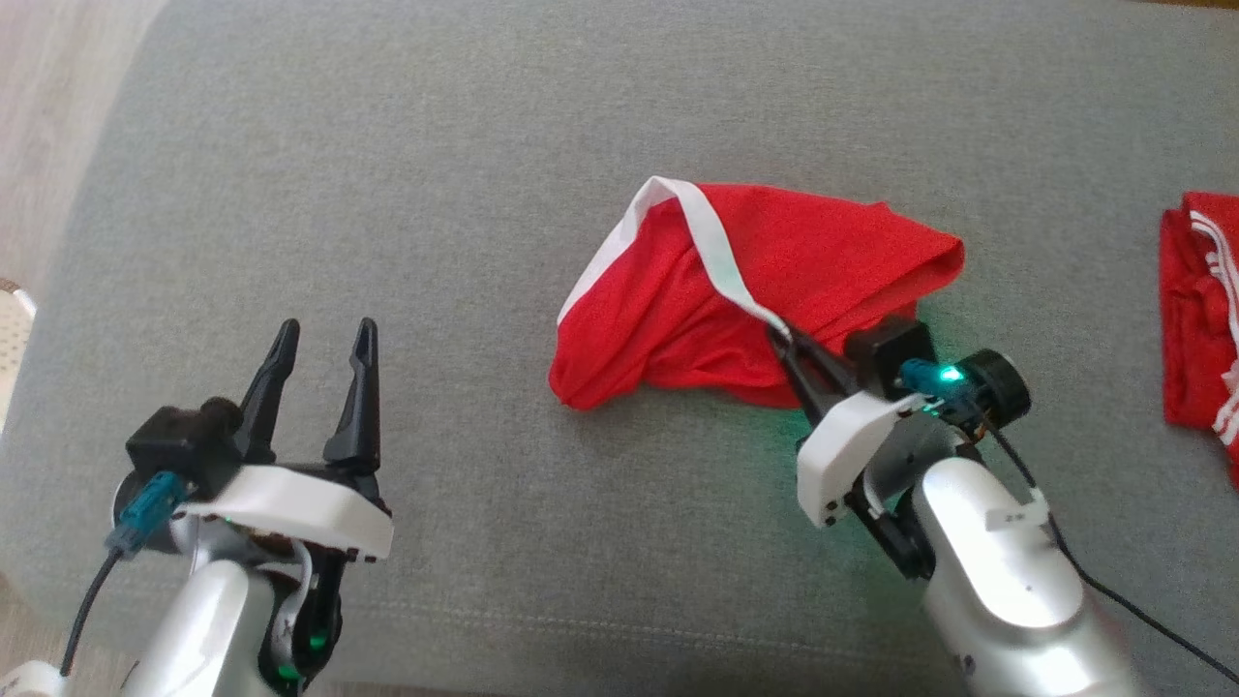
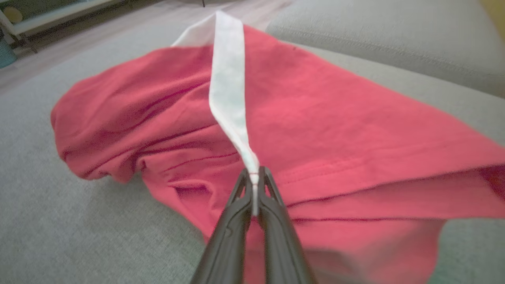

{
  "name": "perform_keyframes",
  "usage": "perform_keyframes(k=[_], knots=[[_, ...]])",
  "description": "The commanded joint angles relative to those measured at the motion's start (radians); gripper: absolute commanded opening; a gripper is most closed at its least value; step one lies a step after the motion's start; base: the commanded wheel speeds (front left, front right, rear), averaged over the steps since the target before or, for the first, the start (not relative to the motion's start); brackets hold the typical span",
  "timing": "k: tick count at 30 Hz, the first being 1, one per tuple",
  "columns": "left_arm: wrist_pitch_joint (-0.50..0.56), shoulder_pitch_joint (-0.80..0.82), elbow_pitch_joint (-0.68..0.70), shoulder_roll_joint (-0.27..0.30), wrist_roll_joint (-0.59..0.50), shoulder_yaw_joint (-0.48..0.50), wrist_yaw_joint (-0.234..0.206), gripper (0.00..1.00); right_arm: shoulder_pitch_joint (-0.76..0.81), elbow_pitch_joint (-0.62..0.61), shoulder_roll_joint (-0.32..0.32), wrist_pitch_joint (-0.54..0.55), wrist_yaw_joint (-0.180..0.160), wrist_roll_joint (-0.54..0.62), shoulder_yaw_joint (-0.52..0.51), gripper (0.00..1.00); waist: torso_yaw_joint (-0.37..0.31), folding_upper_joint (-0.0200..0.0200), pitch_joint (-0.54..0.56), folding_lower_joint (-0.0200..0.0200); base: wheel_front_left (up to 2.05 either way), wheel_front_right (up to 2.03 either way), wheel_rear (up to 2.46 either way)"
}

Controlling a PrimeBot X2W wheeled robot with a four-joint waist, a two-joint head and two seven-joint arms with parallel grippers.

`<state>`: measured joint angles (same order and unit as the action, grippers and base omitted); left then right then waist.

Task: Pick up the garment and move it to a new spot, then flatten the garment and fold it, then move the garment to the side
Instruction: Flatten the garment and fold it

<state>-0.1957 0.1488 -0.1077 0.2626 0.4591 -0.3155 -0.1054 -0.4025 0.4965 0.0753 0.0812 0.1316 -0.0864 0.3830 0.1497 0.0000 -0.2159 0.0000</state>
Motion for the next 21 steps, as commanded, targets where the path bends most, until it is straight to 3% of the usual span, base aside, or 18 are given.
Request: perform_keyframes(k=[1, 7, 15, 21], knots=[[-0.009, 0.045, 0.024, 0.018, -0.002, 0.037, 0.000, 1.00, -0.030, -0.038, -0.019, -0.015, -0.001, -0.003, 0.010, 0.00, -0.005, 0.0000, 0.001, 0.0000, 0.00, 0.00, 0.00], [-0.017, 0.040, 0.023, 0.024, 0.000, 0.044, -0.006, 1.00, -0.004, -0.146, -0.008, -0.046, -0.001, -0.004, -0.057, 0.00, -0.043, 0.0000, 0.008, 0.0000, 0.00, 0.00, 0.00], [-0.021, 0.037, 0.029, 0.034, 0.004, 0.049, -0.009, 1.00, 0.052, -0.322, 0.049, -0.012, -0.001, 0.020, -0.218, 0.00, -0.089, 0.0000, 0.006, 0.0000, 0.00, 0.00, 0.00], [-0.017, 0.038, 0.036, 0.041, 0.005, 0.047, -0.011, 1.00, 0.128, -0.360, 0.054, 0.025, -0.001, 0.017, -0.335, 0.00, -0.105, 0.0000, -0.002, 0.0000, 0.00, 0.00, 0.00]])
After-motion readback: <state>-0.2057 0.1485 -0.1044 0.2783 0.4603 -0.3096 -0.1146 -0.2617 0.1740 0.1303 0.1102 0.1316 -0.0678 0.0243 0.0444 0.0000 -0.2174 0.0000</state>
